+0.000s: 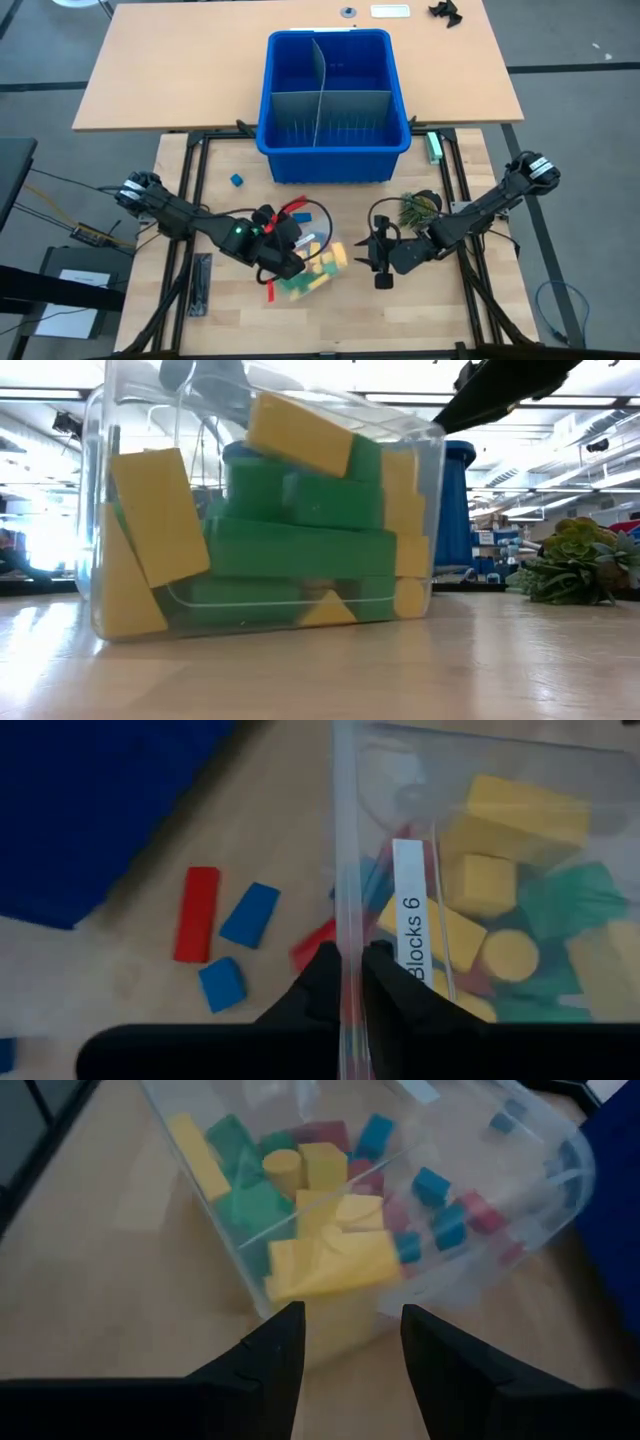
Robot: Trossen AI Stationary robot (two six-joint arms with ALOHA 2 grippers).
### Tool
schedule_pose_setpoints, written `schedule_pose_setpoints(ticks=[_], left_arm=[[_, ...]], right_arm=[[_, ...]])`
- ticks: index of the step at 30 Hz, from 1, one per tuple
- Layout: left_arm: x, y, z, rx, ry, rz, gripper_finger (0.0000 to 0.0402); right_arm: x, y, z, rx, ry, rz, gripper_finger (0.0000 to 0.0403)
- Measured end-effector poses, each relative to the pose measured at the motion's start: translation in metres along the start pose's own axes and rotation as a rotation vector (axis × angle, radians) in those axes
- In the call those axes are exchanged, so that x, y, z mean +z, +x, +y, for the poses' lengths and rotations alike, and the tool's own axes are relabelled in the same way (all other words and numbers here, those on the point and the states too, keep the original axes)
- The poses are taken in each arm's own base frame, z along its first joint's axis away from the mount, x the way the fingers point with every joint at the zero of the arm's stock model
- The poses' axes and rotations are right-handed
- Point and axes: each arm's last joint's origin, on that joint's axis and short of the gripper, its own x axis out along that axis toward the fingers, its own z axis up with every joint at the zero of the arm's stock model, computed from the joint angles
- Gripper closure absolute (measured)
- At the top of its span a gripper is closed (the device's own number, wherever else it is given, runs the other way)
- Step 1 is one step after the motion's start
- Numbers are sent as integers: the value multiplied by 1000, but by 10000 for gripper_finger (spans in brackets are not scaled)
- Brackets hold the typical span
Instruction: Sort Items/Unsort Items
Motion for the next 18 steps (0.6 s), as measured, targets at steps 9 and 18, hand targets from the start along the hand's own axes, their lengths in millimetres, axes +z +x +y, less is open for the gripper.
schedule_pose_setpoints(ticks=[9,18], left_arm=[[14,-9,2,-102,-8,13,375],[32,1,14,-175,-26,36,375]], right_arm=[[0,-49,-15,37,114,18,239],[1,-71,-21,76,145,-12,243]])
